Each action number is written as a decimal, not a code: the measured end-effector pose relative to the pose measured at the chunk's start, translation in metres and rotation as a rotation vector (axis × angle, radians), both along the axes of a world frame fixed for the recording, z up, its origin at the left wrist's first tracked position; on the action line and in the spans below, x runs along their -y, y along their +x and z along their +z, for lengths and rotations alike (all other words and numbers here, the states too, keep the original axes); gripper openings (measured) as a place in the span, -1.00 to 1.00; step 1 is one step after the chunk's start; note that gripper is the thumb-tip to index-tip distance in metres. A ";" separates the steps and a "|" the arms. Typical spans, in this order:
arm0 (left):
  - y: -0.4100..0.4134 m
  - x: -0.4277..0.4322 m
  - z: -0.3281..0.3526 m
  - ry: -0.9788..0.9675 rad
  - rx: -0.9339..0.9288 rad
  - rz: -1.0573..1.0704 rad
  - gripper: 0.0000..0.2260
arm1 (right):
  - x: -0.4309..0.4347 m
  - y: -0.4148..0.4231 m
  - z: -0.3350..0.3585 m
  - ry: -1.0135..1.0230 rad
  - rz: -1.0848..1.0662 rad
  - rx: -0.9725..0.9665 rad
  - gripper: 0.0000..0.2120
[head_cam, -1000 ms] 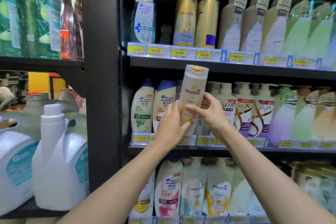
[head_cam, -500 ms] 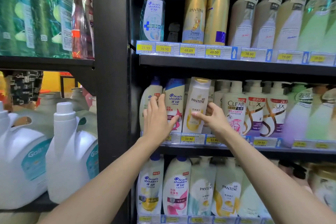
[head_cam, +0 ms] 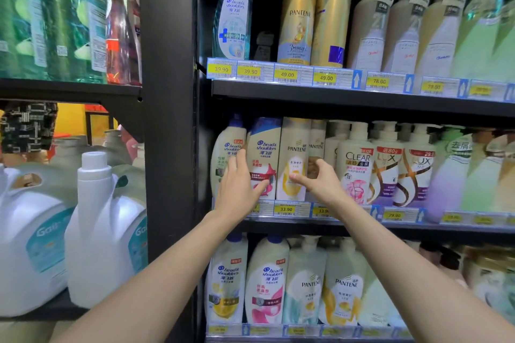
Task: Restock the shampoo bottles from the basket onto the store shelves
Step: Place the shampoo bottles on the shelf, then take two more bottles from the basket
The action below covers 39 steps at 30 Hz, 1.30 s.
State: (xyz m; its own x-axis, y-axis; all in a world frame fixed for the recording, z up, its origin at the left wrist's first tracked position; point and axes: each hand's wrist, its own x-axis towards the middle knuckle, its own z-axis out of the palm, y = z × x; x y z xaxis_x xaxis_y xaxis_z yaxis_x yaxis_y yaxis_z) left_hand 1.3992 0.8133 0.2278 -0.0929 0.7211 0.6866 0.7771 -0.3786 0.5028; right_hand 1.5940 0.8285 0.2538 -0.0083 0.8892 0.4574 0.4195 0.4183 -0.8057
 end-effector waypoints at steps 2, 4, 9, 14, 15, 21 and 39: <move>0.003 0.010 -0.003 0.064 -0.013 0.016 -0.22 | 0.008 0.003 -0.009 0.023 -0.029 0.004 -0.30; 0.010 0.027 -0.009 0.236 -0.065 0.027 -0.31 | 0.027 0.013 -0.021 0.093 -0.070 -0.043 -0.27; 0.075 0.077 -0.063 0.295 -0.340 -0.235 -0.48 | 0.096 0.072 -0.089 0.366 -0.241 0.056 -0.49; 0.171 0.111 -0.170 -0.210 -0.740 -0.485 -0.39 | 0.178 0.166 -0.199 0.085 -0.381 0.463 -0.46; 0.185 0.118 -0.195 -0.291 -0.808 -0.512 -0.37 | 0.193 0.187 -0.223 -0.058 -0.397 0.572 -0.40; 0.227 0.143 -0.309 -0.694 -1.051 -0.569 -0.22 | 0.261 0.266 -0.333 -0.833 -0.349 1.182 0.10; 0.227 0.173 -0.439 -1.087 -1.093 -0.471 0.01 | 0.234 0.309 -0.468 -1.357 -0.339 0.728 -0.10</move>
